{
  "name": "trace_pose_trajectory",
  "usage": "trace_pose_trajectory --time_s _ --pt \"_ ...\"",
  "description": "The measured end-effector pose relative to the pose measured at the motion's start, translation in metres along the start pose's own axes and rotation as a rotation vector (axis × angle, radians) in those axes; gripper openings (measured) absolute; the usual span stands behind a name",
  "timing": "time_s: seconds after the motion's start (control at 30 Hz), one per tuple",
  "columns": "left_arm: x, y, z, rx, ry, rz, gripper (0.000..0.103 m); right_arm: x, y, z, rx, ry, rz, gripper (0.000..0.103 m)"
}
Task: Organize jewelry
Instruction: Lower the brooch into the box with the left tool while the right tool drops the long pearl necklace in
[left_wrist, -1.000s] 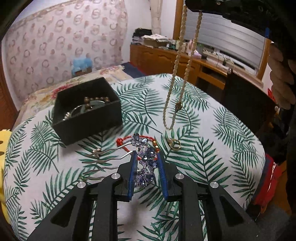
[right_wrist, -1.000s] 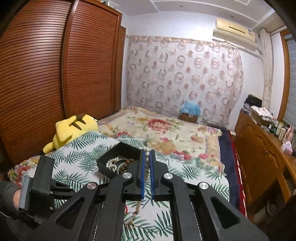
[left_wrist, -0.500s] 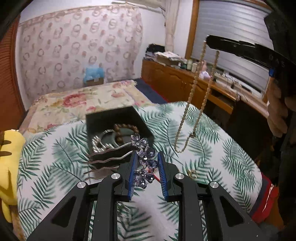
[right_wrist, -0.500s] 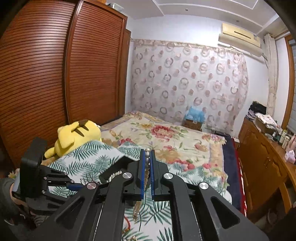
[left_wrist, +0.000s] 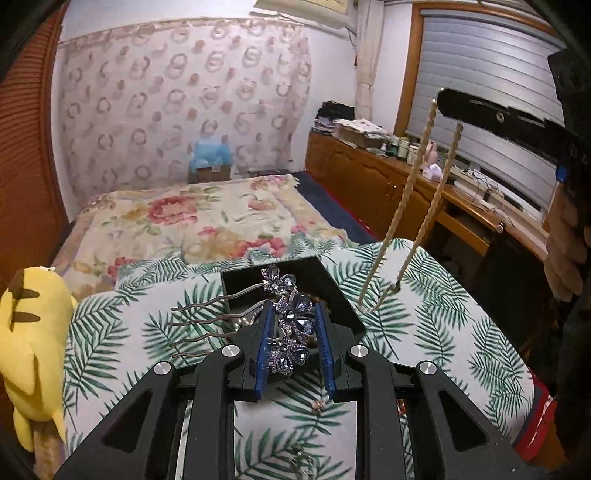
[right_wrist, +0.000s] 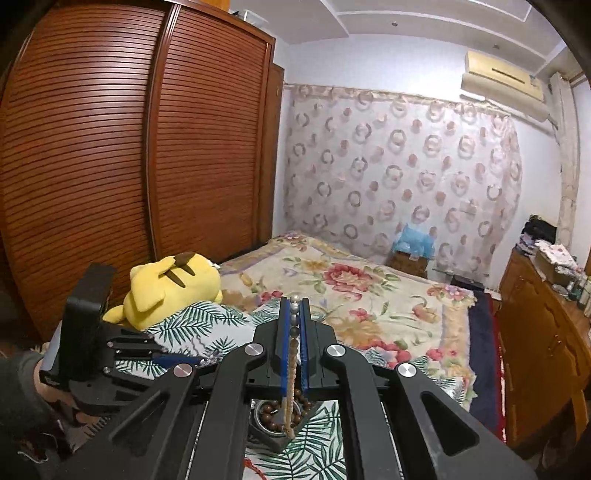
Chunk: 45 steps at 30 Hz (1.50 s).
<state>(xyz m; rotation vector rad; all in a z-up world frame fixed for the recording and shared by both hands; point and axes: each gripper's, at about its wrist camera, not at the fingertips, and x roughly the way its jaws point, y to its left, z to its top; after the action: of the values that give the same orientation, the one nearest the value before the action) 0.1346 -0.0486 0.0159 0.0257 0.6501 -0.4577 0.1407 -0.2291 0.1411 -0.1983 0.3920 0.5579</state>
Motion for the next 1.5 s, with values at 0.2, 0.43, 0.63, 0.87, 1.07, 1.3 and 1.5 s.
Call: trace_pose_trajectory --time_s 0.2,0.43,0.63,0.87,1.07,1.3,1.5 --pt "0.011 0.010 0.011 -0.011 0.002 0.007 0.021 0.029 -0.001 -0.013 0.006 0.060 0.038 0.006" --pt "0.026 0.012 0.019 -0.010 0.015 0.010 0.021 0.069 0.002 -0.052 0.023 0.172 0.084 0.006" --pt "0.036 0.009 0.027 0.002 0.021 0.005 0.021 0.092 -0.006 -0.080 0.073 0.231 0.093 0.013" --pt "0.058 -0.006 0.033 0.036 0.054 -0.015 0.021 0.088 -0.033 -0.102 0.132 0.225 0.051 0.019" --pt "0.079 -0.022 0.031 0.075 0.091 -0.019 0.021 0.083 -0.054 -0.129 0.179 0.231 0.014 0.019" --pt "0.105 -0.026 0.023 0.107 0.136 0.037 0.021 0.084 -0.068 -0.150 0.215 0.234 0.006 0.019" --pt "0.105 -0.023 0.021 0.098 0.119 0.047 0.031 0.094 -0.066 -0.156 0.203 0.257 0.019 0.019"
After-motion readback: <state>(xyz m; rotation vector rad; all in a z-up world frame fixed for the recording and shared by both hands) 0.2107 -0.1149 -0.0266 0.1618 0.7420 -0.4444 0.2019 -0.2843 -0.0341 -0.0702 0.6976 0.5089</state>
